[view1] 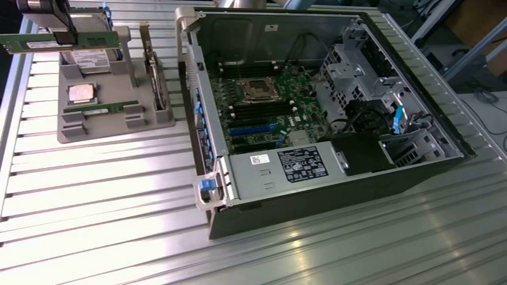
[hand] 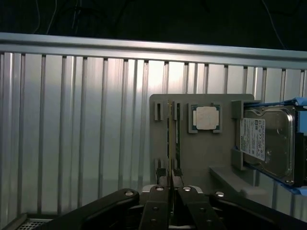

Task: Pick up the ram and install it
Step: 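Pick up the ram and move it above insertion slot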

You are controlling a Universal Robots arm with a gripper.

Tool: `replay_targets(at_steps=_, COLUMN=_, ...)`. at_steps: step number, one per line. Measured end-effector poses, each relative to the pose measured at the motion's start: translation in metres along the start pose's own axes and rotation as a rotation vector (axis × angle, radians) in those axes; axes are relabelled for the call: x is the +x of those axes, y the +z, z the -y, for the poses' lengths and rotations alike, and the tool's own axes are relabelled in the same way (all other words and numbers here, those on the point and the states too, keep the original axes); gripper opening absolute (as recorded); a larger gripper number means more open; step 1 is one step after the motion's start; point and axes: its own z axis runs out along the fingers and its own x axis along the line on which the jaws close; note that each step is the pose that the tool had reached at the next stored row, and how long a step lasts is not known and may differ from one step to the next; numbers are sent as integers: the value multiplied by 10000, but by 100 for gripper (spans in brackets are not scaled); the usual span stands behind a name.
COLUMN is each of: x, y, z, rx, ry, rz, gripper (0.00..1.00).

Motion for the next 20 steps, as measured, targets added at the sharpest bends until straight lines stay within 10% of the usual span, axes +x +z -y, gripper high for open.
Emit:
replay_targets(at_steps=12, x=-3, y=-121, z=-5, rx=0, ry=0, rz=4, gripper=13)
replay_targets(at_steps=20, x=5, y=-128, z=151, rx=0, ry=0, rz=3, gripper=13)
